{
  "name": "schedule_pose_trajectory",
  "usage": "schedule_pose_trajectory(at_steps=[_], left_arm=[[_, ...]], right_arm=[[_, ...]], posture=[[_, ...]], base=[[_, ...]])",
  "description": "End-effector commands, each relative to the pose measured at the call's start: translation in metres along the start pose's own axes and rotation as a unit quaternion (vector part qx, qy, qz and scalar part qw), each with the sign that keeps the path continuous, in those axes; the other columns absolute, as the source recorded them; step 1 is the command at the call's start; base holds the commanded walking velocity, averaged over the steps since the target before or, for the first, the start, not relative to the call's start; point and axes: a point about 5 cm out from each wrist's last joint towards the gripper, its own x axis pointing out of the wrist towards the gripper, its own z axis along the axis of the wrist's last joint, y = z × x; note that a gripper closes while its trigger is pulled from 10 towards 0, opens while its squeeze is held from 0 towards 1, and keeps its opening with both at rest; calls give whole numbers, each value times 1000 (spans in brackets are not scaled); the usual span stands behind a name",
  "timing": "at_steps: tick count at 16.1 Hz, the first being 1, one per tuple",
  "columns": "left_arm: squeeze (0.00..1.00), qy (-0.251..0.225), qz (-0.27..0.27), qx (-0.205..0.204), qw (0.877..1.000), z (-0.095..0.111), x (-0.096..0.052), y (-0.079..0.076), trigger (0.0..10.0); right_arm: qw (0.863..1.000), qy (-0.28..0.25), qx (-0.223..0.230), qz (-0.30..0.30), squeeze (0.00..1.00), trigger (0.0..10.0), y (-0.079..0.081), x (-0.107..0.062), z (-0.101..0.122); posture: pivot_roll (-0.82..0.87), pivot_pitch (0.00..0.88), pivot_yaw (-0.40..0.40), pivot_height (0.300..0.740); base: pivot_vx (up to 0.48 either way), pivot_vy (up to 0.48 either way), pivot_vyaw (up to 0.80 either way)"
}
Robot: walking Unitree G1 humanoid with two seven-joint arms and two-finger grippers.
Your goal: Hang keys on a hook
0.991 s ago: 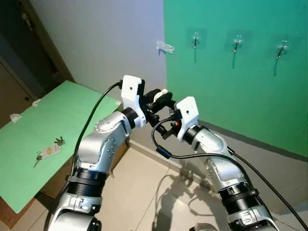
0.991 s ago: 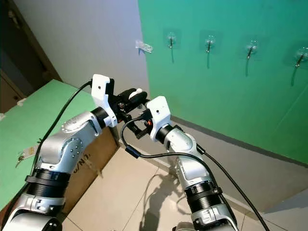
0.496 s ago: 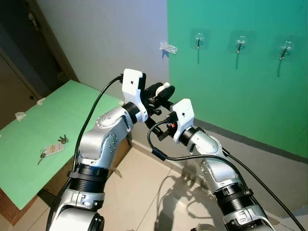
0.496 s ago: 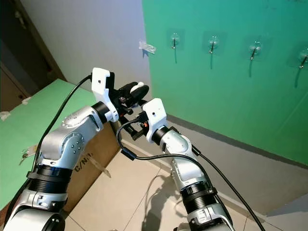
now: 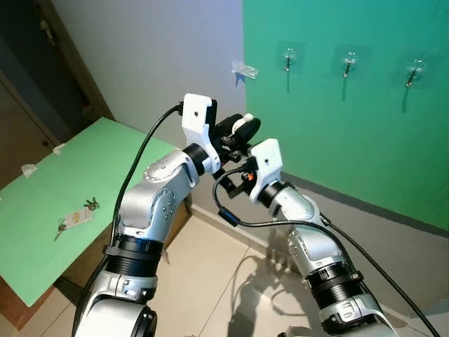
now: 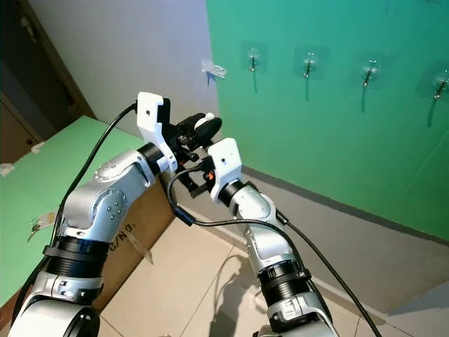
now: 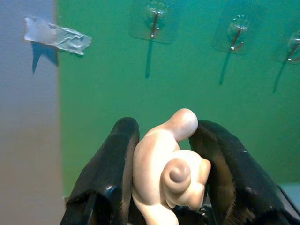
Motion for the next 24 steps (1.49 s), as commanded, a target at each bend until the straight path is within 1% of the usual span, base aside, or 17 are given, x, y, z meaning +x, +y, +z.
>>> schedule_pose_trajectory(at_steps=[1,5,6,8,13,19,21,24], left_arm=[[0,0,10,6,1000,2,-3,3,10000],[0,11,21,21,999,0,-6,7,10000],[0,14,32,33,999,0,-8,12,10000],[0,14,40,39,998,1,-10,16,10000],[0,12,36,30,999,0,-9,12,10000],[0,14,35,27,999,-2,-10,10,10000],[0,16,34,27,999,-2,-11,10,10000],[0,15,31,25,999,-2,-9,8,10000]], right_arm=[[1000,-2,-8,1,0,10000,1,3,1],[1000,8,-13,-6,0,10000,-3,1,-4],[1000,8,-16,-10,0,10000,-5,1,-4],[1000,7,-14,-16,0,10000,-8,0,-3],[1000,6,-3,-16,0,10000,-5,1,-5],[999,14,-27,-30,0,10000,-13,-1,-7],[999,16,-28,-36,0,10000,-17,-1,-8],[999,13,-21,-37,0,10000,-16,1,-7]], posture=[[-271,0,132,740],[-280,0,134,740],[-277,0,134,740],[-272,8,139,740],[-270,12,133,740],[-268,21,132,740],[-266,21,131,740],[-266,22,133,740]], base=[[0,0,0],[0,0,0],[0,0,0],[0,0,0],[0,0,0],[0,0,0],[0,0,0],[0,0,0]])
